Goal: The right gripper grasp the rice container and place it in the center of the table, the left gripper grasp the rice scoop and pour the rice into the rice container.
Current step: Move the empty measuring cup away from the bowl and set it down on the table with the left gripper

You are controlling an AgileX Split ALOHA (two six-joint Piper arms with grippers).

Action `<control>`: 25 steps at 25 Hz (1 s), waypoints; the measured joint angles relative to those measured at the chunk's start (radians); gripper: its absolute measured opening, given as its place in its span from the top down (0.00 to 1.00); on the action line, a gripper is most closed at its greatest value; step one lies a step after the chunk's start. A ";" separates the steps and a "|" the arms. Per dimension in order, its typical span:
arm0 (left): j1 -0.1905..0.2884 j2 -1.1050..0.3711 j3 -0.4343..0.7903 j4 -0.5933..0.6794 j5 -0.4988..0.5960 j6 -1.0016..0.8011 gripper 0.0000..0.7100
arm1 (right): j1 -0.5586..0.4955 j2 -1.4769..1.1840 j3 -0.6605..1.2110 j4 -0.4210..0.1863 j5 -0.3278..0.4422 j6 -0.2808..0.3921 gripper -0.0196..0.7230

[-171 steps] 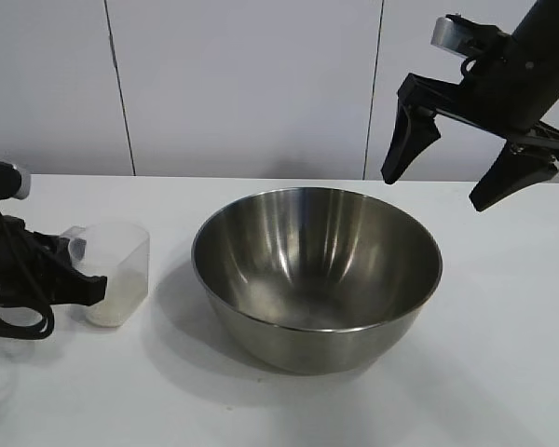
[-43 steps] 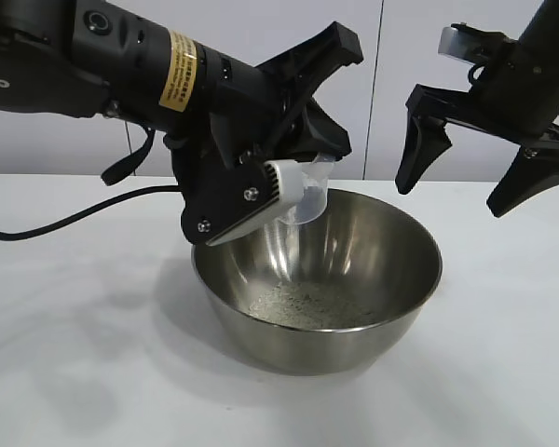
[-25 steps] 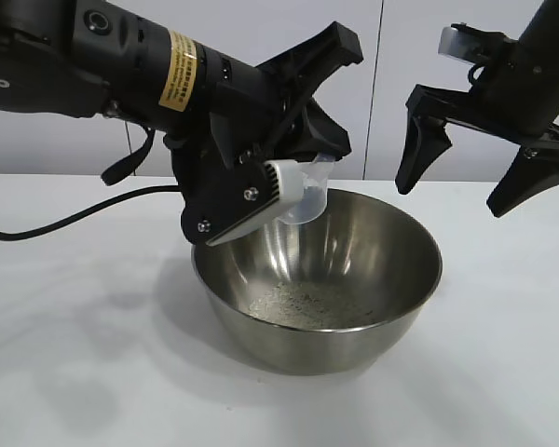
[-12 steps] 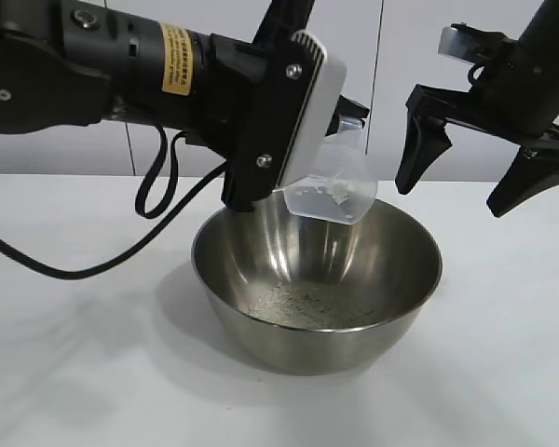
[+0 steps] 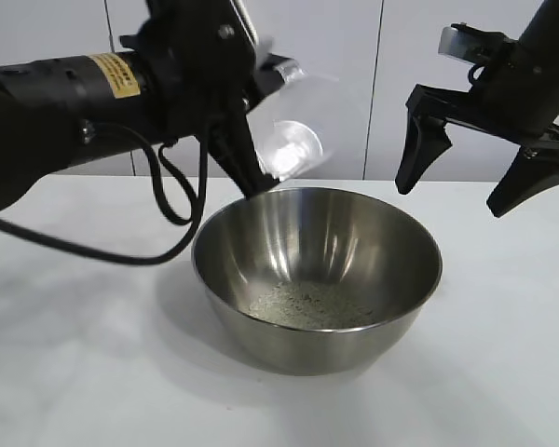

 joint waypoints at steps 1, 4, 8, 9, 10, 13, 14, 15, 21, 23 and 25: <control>0.000 -0.002 0.006 -0.061 -0.023 -0.065 0.99 | 0.000 0.000 0.000 0.000 0.000 0.000 0.04; 0.020 -0.018 0.040 -0.175 -0.089 -0.185 0.99 | 0.000 0.000 0.000 0.000 0.000 0.000 0.04; 0.051 -0.048 0.116 -0.234 -0.144 -0.246 0.99 | 0.000 0.000 0.000 0.001 -0.002 0.000 0.04; 0.056 -0.050 0.142 -0.236 -0.146 -0.253 0.99 | 0.000 0.000 0.000 0.001 -0.002 0.000 0.04; 0.058 -0.050 0.168 -0.239 -0.147 -0.258 0.99 | 0.000 0.000 0.000 0.001 -0.004 0.000 0.04; 0.064 -0.050 0.236 -0.240 -0.147 -0.263 0.99 | 0.000 0.000 0.000 0.002 -0.004 0.000 0.04; 0.067 -0.050 0.255 -0.241 -0.147 -0.263 0.99 | 0.000 0.000 0.000 0.002 -0.004 0.000 0.04; 0.071 -0.050 0.270 -0.247 -0.147 -0.263 0.99 | 0.000 0.000 0.000 0.003 -0.004 0.000 0.04; 0.157 -0.050 0.332 -0.258 -0.147 -0.360 0.99 | 0.000 0.000 0.000 0.004 -0.009 0.000 0.05; 0.197 -0.050 0.341 -0.247 -0.147 -0.404 0.99 | 0.000 0.000 0.000 0.005 -0.018 0.000 0.05; 0.232 -0.041 0.344 -0.199 -0.148 -0.424 0.99 | 0.000 0.000 0.000 0.008 -0.024 0.000 0.05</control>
